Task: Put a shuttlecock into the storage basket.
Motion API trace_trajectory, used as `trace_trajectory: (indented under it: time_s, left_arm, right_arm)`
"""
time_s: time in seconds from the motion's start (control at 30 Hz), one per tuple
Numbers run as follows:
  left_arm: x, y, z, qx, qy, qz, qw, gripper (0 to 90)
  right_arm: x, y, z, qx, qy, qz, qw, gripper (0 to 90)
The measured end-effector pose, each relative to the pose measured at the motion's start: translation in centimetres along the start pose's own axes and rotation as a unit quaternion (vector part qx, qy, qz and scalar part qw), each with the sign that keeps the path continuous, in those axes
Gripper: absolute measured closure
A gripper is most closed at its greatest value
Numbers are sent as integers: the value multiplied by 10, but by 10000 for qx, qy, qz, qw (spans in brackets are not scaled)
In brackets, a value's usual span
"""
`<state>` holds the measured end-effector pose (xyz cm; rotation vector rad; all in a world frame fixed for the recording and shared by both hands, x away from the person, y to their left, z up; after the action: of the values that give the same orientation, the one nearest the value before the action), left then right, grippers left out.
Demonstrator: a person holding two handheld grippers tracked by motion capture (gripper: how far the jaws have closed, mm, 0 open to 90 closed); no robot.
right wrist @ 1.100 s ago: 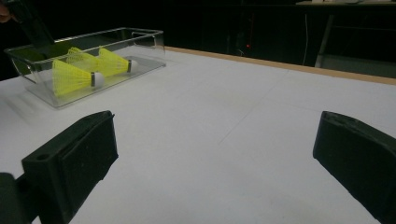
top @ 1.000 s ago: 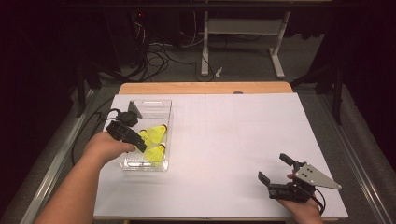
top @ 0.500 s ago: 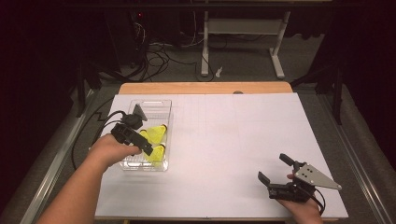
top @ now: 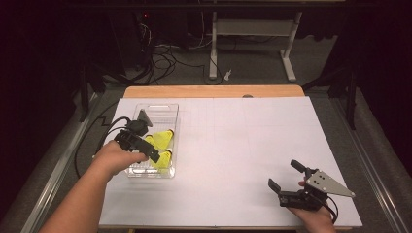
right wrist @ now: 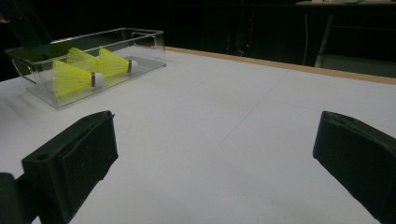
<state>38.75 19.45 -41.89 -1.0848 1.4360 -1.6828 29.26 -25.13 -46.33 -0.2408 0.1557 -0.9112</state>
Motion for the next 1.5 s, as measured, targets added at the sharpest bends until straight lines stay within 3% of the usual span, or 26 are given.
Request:
trace_trajectory:
  time_s: [0.07,0.2,0.37,0.47,0.73,0.83,0.97,1.03,1.13,1.37,1.4,1.47,1.5]
  left_arm:
    - [-1,1,-1,123,18,81,9999,8]
    - [-3,2,-4,398,-76,-86,9991,8]
    - [-2,3,-8,685,-46,-110,9976,8]
    - [-2,5,-10,949,-79,-179,9953,8]
    - [-2,14,-17,1430,84,-108,9896,8]
    - [-2,18,-19,1674,115,-179,9857,8]
    - [-3,23,-23,1839,174,-238,9825,8]
    - [-4,25,-25,1964,188,-183,9802,8]
    - [-4,29,-29,2220,226,-208,9746,8]
    - [0,29,-40,3100,385,-246,9496,8]
    - [1,29,-42,3245,437,-230,9446,8]
    - [3,29,-44,3398,511,-186,9389,8]
    - [5,31,-46,3513,577,-64,9345,8]
  right_arm:
    - [0,0,0,-5,-2,6,10000,4]
    - [1,0,0,3,-1,-5,10000,4]
    - [0,0,0,-5,-4,7,10000,4]
    - [0,0,0,-11,-8,4,10000,4]
    - [-1,1,0,-15,-18,-4,10000,4]
    - [0,1,0,-23,-8,-12,10000,4]
    - [0,1,-1,-33,-1,-18,10000,4]
    - [0,1,-1,-32,6,-15,10000,4]
    - [-1,0,0,-1,20,-22,10000,4]
    - [0,0,-1,-21,75,-69,9999,4]
    - [1,0,-1,-21,82,-77,9999,4]
    - [0,0,-1,-26,84,-93,9999,4]
    - [0,0,-1,-33,81,-99,9999,4]
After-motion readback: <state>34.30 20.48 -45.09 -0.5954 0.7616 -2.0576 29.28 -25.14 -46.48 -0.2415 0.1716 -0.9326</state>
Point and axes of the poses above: each handheld gripper's, and its own axes: y roughly forward along the jaws, z roughly out of its top, x roughly to its right, the point moved 5 cm from there along y, roughly forward along the jaws, and after that the axes turned 2 degrees about -x, right-handed, at the moved point
